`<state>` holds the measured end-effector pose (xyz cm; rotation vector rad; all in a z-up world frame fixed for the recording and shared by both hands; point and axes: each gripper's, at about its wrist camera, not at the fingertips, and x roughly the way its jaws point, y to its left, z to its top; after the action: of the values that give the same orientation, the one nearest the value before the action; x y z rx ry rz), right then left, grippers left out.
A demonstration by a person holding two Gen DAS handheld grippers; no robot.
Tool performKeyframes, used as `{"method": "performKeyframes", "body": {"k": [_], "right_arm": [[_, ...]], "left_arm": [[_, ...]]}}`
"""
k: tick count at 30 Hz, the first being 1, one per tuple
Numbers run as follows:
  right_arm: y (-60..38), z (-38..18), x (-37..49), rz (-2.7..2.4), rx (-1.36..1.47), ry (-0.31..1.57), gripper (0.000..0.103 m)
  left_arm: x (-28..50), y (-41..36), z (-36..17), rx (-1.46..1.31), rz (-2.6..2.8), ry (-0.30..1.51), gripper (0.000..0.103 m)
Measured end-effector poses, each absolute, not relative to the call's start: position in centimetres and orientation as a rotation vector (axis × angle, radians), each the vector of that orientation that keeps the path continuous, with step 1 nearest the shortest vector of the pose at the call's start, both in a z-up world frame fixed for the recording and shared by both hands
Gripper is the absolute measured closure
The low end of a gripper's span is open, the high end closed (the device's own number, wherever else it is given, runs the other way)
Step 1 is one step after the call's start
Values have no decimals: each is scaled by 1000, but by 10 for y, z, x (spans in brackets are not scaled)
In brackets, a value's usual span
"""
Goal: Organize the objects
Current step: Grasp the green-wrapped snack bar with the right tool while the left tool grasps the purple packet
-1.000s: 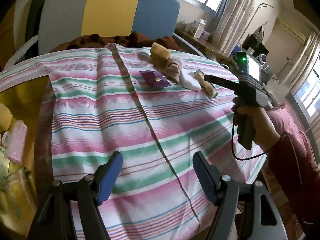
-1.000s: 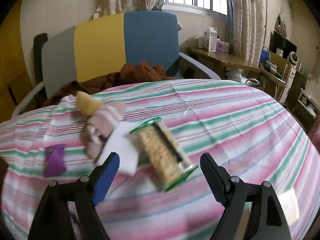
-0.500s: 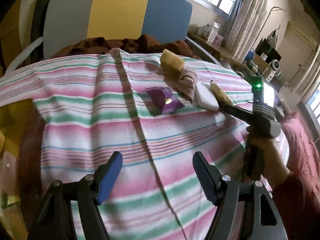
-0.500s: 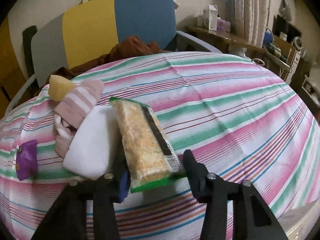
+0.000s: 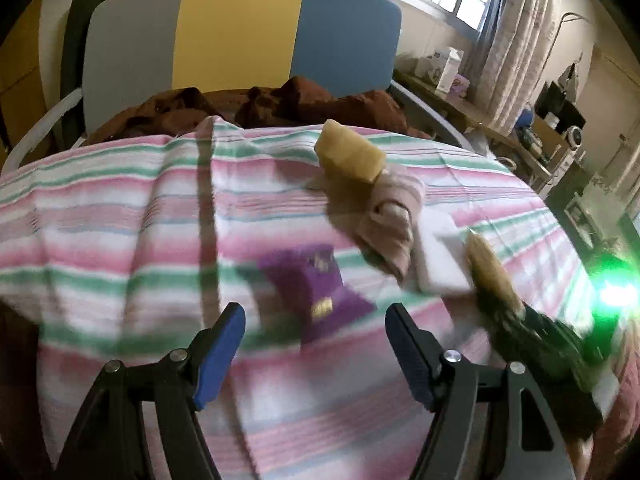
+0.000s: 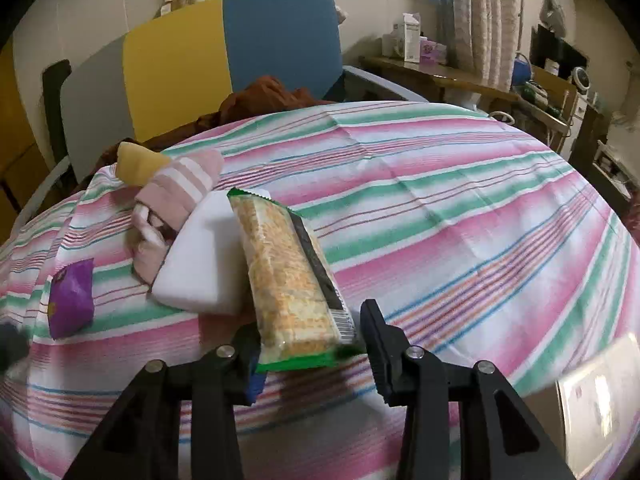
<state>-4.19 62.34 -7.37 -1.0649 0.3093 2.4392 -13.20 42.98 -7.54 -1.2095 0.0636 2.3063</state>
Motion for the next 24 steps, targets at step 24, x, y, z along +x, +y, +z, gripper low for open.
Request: {"method": "performKeyframes", "body": {"k": [24], "right_arm": [[596,-61,-30,2429,-932,158,75]], "left_arm": [[-102,414,-91,-992,2402,243,67]]}}
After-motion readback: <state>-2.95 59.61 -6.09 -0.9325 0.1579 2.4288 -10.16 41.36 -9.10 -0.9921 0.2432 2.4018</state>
